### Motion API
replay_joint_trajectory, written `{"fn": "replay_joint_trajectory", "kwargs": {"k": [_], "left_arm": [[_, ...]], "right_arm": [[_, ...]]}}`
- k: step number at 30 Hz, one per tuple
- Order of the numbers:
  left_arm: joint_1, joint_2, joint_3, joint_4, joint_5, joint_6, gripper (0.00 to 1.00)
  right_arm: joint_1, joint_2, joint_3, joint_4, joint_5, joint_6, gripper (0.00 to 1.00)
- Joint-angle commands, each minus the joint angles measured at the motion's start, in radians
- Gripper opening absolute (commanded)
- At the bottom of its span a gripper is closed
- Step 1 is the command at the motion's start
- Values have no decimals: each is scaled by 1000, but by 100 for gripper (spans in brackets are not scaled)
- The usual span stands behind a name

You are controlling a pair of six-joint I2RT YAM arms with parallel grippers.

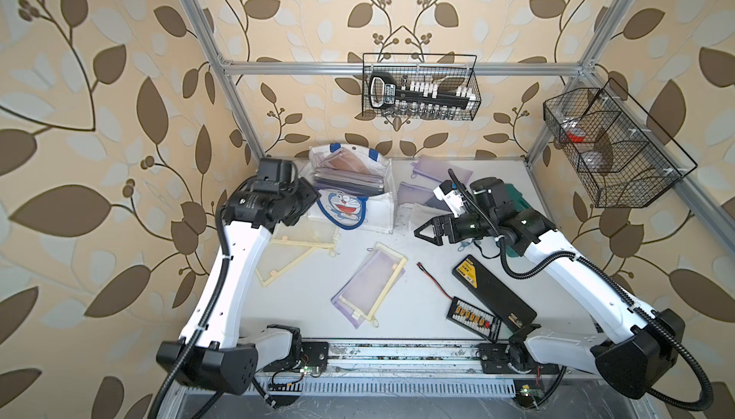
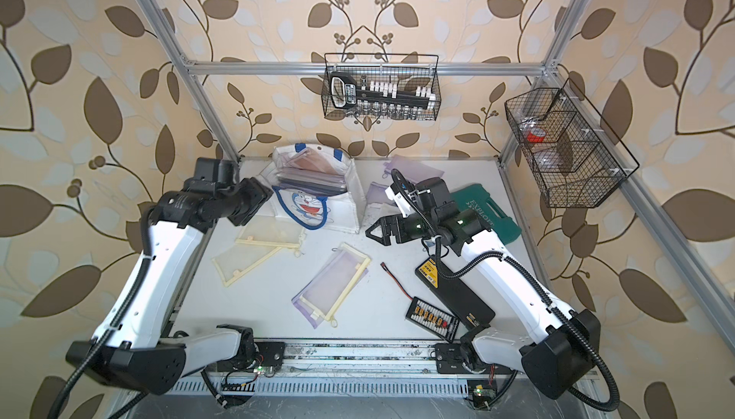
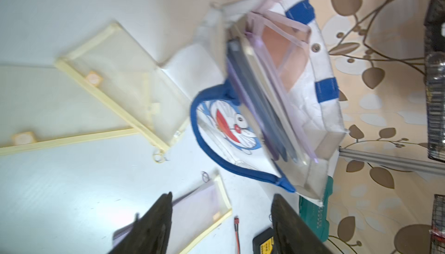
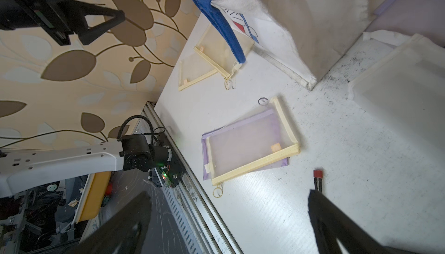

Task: Put the pencil pouch into the canvas bag
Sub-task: Place the pencil pouch in the canvas bag, then move the pencil pouches to the center of the board.

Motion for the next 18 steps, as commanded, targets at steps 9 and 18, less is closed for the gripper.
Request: {"fn": "replay_joint_trajectory", "kwargs": {"k": [9,18], "left_arm": [[234,26,-334,198,83,-26,59],[351,326,-283,337,132,-86,40]], "right_arm": [[-3,-1,6,-20,-5,-13,100],[-4,-12,5,-36,-4,-6,100]]}}
